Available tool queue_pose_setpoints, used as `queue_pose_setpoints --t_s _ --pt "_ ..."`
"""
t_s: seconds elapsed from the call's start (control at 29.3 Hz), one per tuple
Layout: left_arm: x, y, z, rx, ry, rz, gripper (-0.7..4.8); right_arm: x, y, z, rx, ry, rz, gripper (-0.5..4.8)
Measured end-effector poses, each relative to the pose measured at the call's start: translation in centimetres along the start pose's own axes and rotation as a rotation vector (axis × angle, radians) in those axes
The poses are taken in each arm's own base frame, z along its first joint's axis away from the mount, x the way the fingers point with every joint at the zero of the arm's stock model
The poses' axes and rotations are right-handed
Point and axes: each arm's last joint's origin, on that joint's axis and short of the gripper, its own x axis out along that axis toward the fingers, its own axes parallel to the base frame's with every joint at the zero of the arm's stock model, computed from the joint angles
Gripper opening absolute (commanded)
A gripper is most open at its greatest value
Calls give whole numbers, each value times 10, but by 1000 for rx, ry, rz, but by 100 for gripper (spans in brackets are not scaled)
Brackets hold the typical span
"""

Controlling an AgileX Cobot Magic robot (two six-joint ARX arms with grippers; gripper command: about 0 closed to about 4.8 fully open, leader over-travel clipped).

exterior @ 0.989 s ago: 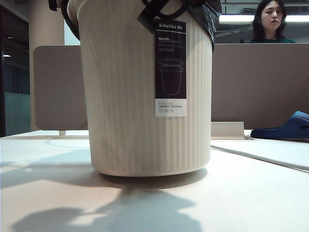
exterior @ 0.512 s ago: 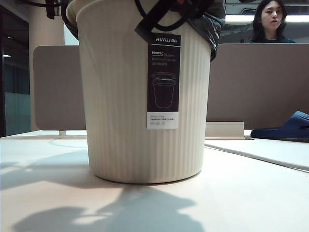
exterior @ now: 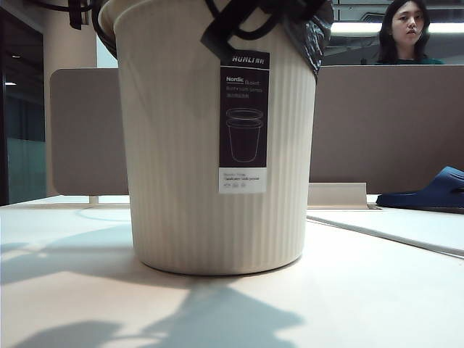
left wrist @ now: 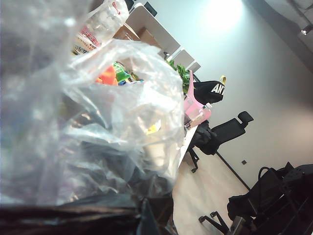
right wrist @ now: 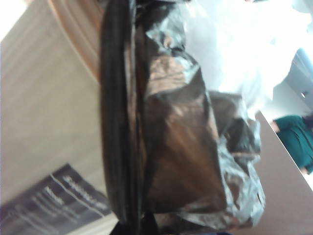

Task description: Open the ring lid of the trash can, pull out the black garbage bag inside, and place it on the table.

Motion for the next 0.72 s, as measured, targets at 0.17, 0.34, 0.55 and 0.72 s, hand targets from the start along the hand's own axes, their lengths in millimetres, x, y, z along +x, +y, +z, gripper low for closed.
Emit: queue_pose_setpoints --t_s 0.17,0.34,0.55,0.72 --pt "0 0 0 0 0 0 -6 -6 1 1 -20 41 -24 -2" --pt "0 0 0 -1 4 -2 -6 -6 -1 1 -61 74 -52 -2" --pt "0 0 -1 -2 14 -13 -6 -7 -15 8 -82 63 -103 -2" --pt "0 -1 -1 -2 16 -15 -6 -8 -25 11 -125 59 -134 -2"
